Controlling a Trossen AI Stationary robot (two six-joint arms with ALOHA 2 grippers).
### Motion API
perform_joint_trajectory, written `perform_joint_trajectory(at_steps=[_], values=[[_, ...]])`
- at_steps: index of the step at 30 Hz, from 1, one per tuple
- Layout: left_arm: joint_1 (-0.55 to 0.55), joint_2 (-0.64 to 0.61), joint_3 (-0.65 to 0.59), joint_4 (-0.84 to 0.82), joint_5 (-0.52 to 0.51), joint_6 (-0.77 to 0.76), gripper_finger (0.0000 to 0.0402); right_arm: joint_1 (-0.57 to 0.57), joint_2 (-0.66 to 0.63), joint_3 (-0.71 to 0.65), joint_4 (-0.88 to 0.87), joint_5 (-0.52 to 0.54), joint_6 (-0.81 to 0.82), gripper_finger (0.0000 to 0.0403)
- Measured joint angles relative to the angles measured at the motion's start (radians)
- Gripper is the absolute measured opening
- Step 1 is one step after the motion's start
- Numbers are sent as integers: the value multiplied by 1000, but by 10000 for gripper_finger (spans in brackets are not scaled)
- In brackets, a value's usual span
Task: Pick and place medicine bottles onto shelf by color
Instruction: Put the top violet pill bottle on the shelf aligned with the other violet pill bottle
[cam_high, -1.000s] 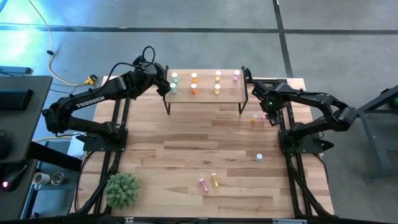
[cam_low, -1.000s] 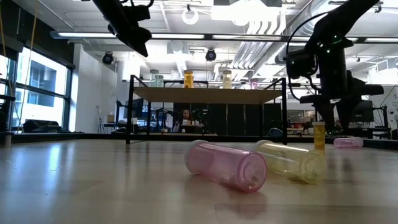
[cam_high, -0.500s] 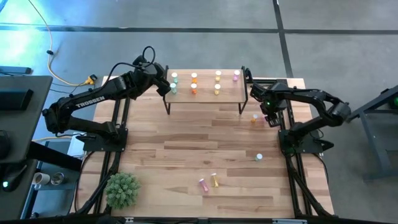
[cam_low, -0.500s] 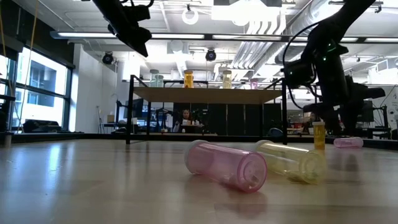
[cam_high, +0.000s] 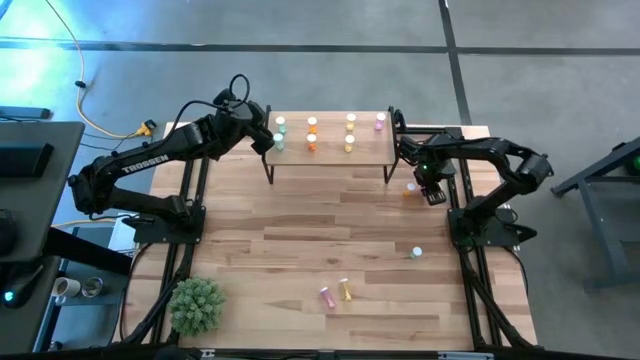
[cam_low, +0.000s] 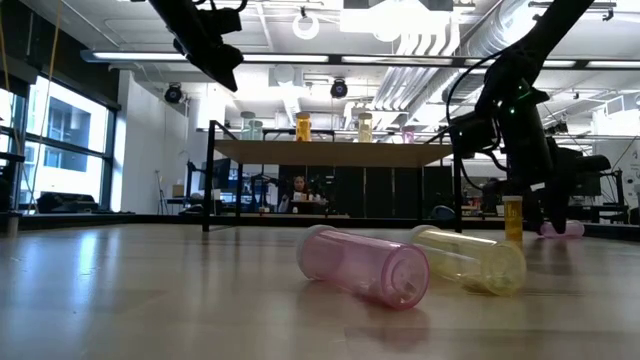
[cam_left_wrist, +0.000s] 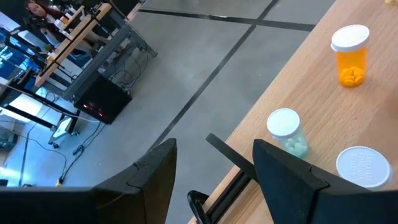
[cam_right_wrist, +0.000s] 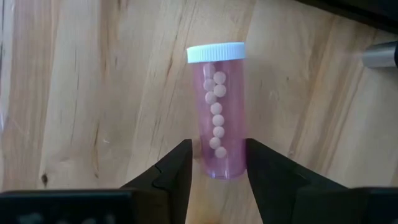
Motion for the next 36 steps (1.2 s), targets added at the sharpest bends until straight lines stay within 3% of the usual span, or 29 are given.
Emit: perform_joint_trajectory(at_steps=[9,19,29,36], values=[[0,0,0,0,0,0,200,0,0,1,-7,5,-29,85],[0,0,0,0,0,0,200,30,-58,-1,-49,33,-29,78],[0,0,0,0,10,-8,200,54,-263,-1,13,304,-9,77],[0,0,0,0,83,-8,200,90,-427,-1,145,522,-193,77]])
